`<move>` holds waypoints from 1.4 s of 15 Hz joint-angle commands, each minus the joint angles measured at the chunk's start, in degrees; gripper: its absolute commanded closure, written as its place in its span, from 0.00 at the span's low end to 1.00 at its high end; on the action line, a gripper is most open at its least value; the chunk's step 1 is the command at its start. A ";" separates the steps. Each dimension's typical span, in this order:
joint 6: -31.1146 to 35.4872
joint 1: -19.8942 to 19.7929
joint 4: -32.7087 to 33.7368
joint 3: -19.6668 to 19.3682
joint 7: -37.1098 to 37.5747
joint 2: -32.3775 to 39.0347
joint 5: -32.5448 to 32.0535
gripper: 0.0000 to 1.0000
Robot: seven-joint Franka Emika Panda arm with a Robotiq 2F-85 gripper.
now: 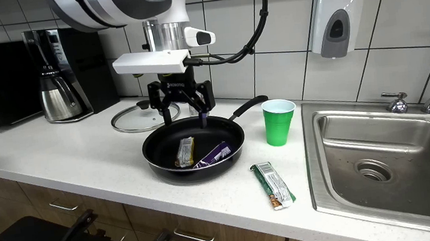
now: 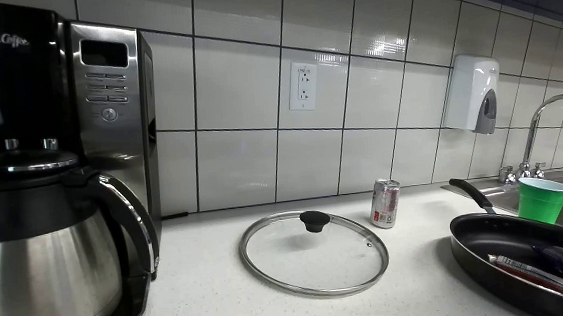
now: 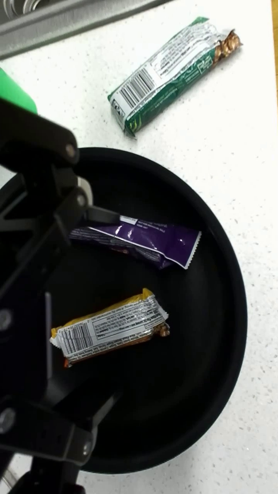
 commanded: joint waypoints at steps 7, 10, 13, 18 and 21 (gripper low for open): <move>5.69 -4.20 -2.87 -3.35 -6.31 -2.08 -11.41 0.00; 10.37 -6.19 -3.63 -6.23 -11.06 -1.56 -13.06 0.00; 15.42 -6.98 -4.04 -9.71 -17.34 -0.61 -11.60 0.00; 21.29 -4.24 -4.31 -16.26 -32.48 1.06 -1.16 0.00; 20.68 -2.54 -3.22 -18.53 -40.65 2.14 7.16 0.00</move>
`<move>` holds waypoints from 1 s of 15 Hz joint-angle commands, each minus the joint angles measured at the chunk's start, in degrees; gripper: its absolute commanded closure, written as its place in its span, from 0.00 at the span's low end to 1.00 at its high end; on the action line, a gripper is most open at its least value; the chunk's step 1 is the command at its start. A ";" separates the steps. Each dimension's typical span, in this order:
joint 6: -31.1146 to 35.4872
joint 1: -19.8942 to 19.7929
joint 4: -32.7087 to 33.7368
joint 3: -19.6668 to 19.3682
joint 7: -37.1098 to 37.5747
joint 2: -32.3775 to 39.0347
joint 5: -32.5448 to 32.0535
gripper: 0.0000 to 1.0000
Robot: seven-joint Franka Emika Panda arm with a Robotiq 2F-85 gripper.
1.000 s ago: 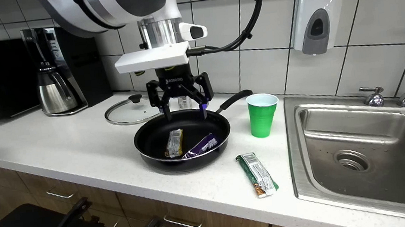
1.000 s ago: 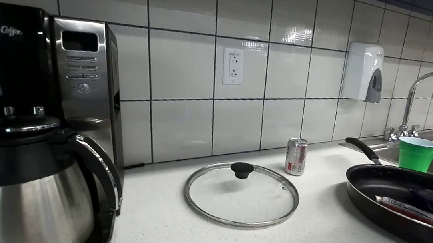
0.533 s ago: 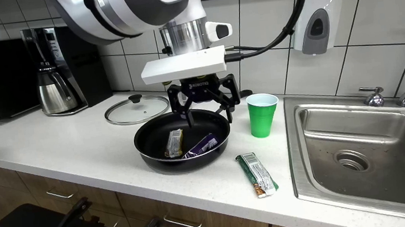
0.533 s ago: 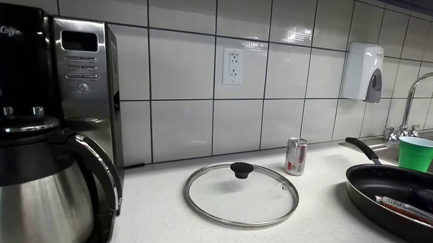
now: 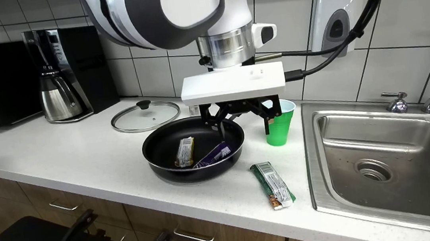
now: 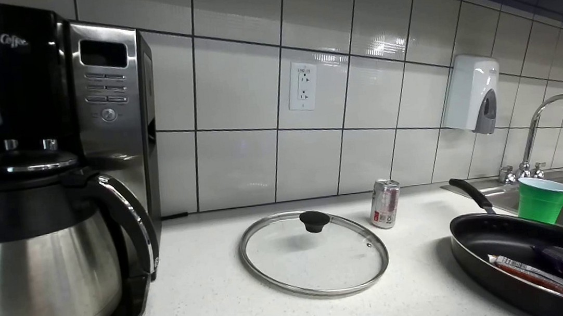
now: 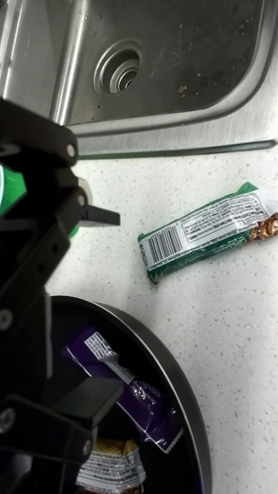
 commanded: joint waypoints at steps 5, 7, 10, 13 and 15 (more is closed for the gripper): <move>-0.49 4.30 2.99 -4.91 -12.71 3.78 10.10 0.00; -0.61 4.12 4.15 -5.25 -13.78 5.77 9.40 0.00; -0.13 3.75 5.78 -5.84 -15.58 9.36 9.41 0.00; 0.02 3.90 7.27 -6.15 -18.82 12.30 12.10 0.00; 0.12 3.59 8.17 -5.74 -21.20 14.21 14.49 0.00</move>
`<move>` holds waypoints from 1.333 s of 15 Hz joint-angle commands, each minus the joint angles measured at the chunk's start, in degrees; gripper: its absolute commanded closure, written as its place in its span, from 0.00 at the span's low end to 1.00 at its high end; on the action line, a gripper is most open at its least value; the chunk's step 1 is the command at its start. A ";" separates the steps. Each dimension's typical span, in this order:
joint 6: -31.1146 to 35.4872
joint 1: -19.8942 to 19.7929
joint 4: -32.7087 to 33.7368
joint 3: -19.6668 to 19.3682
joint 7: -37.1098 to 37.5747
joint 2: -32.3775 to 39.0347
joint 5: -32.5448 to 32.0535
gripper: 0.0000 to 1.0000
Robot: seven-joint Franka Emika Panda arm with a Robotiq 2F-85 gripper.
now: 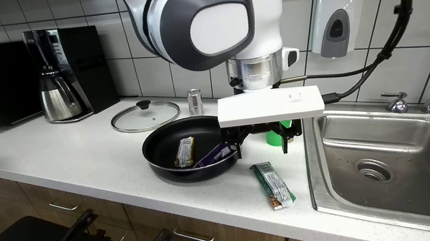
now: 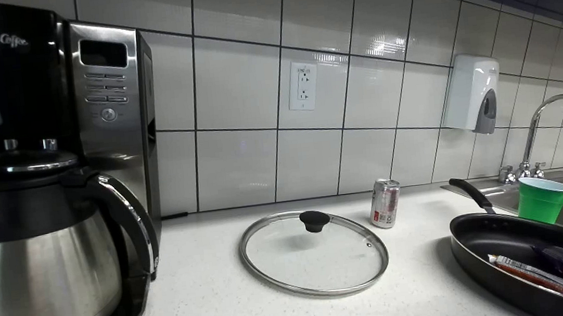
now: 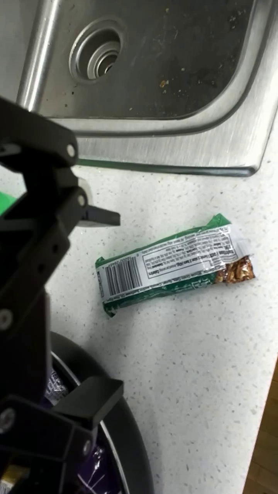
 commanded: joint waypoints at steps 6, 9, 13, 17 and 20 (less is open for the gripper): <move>1.29 -0.96 5.18 0.84 -9.31 9.04 8.48 0.00; 2.48 -1.72 5.88 1.93 -11.63 11.00 13.13 0.00; 1.56 -2.93 6.79 3.57 -15.11 13.22 18.41 0.00; 2.40 -3.51 7.52 4.36 -16.94 15.91 21.42 0.00; 2.39 -4.35 8.19 4.86 -17.46 17.46 22.90 0.00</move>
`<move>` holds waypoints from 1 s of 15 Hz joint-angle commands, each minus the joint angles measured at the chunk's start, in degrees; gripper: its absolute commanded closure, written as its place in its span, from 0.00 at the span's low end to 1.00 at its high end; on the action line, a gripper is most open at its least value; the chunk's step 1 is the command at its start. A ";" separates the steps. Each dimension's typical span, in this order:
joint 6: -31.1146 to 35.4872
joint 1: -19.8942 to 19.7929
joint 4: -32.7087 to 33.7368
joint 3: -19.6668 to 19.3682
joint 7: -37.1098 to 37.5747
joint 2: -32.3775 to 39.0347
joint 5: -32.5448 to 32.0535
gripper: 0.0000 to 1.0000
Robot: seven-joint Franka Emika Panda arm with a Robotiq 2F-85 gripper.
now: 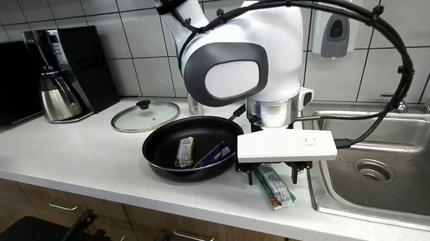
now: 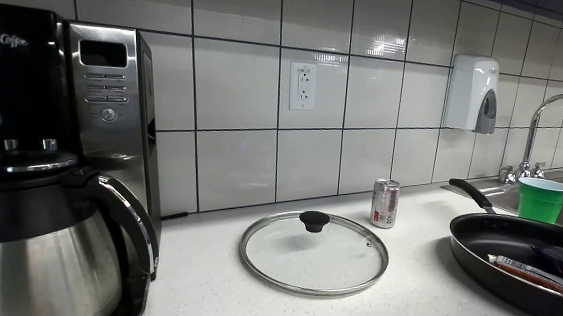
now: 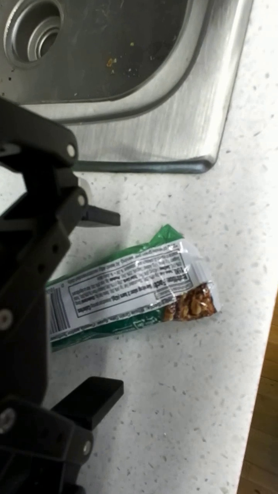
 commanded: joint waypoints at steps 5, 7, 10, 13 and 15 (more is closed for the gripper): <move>0.73 -2.66 2.46 1.90 -3.69 1.87 2.96 0.00; 0.67 -2.71 2.57 1.91 -3.96 1.54 2.89 0.00; 0.68 -2.69 2.77 2.00 -4.13 1.93 3.03 0.00; 0.70 -2.77 2.65 2.04 -4.27 1.89 3.12 0.00; 0.79 -2.69 2.50 2.00 -4.22 1.65 3.10 0.25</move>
